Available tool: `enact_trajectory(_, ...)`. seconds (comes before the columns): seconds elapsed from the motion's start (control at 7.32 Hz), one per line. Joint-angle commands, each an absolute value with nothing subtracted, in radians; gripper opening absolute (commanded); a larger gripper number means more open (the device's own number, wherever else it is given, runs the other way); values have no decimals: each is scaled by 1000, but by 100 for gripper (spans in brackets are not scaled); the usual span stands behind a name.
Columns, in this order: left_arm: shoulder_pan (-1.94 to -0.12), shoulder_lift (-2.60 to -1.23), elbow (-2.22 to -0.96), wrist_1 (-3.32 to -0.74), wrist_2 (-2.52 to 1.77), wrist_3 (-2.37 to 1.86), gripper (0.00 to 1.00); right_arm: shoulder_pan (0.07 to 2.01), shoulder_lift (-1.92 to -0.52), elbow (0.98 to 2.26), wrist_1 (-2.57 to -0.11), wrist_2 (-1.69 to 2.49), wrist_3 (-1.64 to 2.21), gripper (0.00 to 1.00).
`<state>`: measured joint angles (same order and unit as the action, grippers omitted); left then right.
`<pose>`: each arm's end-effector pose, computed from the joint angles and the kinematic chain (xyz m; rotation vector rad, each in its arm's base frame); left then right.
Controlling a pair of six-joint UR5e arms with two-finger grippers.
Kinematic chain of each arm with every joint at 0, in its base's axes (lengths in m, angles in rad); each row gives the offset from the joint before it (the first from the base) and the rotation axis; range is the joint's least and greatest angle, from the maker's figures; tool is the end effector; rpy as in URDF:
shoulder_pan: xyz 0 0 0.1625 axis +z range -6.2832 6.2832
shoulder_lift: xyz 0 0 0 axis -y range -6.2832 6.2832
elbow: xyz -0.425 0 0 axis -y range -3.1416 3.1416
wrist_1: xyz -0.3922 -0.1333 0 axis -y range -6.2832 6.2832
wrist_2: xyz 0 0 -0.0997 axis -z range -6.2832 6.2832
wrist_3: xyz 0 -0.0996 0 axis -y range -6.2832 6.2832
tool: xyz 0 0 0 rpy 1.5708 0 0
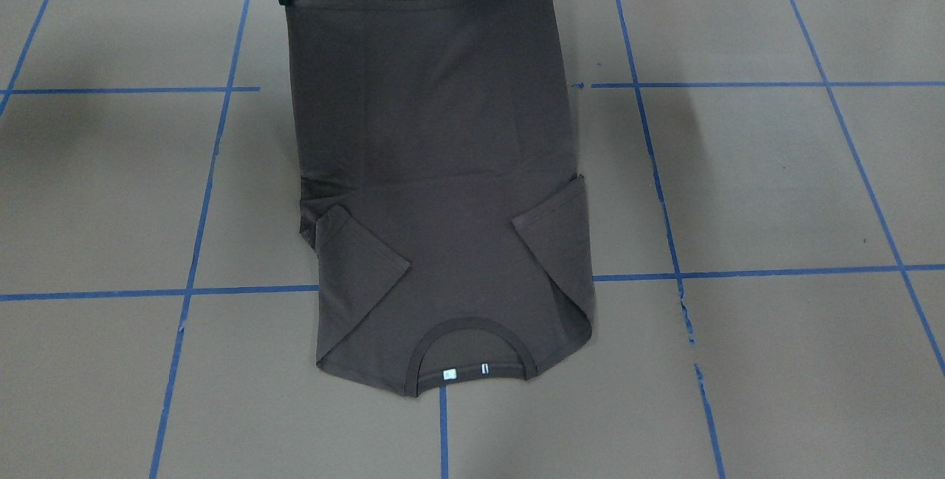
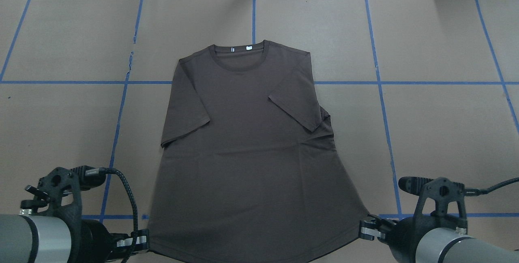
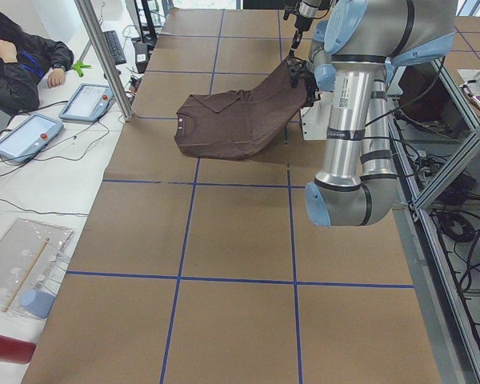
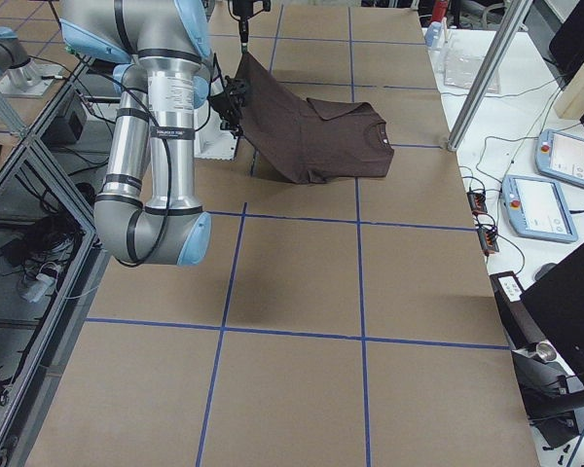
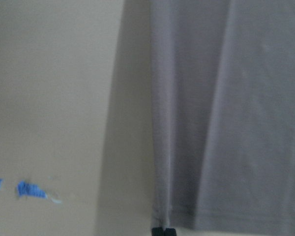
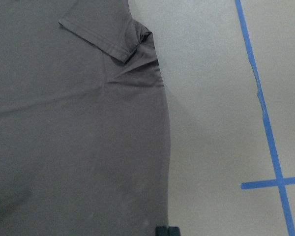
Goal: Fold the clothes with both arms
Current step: 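Lift the hem with both grippers and fold it toward the collar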
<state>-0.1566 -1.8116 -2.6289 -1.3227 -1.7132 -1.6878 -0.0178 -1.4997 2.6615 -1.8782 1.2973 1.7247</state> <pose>0.3190 -0.1710 0.1599 -0.1084 1.0525 -0.1728 -0.3268 -0.1544 0.2144 0.1833 -0.8696 0.2439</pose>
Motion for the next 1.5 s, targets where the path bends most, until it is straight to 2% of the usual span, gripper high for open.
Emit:
enact_trajectory(0.0, -287, -1873, -2596, -1295, -1729, -1497, 0, 140, -1311, 2634, -2032, 1412, 1662, 0)
enact_trajectory(0.14, -381, -1906, -2532, -1295, -1730, -1417, 0, 244, -1210, 2572, -2072, 1463, 1607, 0)
enact_trajectory(0.41, -573, -1948, -2407, -1296, -1777, -1245, 0, 459, -1109, 2388, -2045, 1544, 1450, 0)
enact_trajectory(0.68, -679, -2005, -2250, -1304, -1776, -1146, 0, 607, -1091, 2129, -1815, 1603, 1370, 0)
enact_trajectory(0.96, -706, -2040, -2073, -1420, -1773, -1134, 0, 667, -1066, 1906, -1611, 1612, 1339, 0)
enact_trajectory(1.23, -730, -2042, -1854, -1648, -1749, -1132, 0, 689, -975, 1704, -1528, 1611, 1330, 0)
enact_trajectory(1.37, -730, -2043, -1785, -1708, -1724, -1132, 0, 689, -927, 1595, -1463, 1609, 1331, 0)
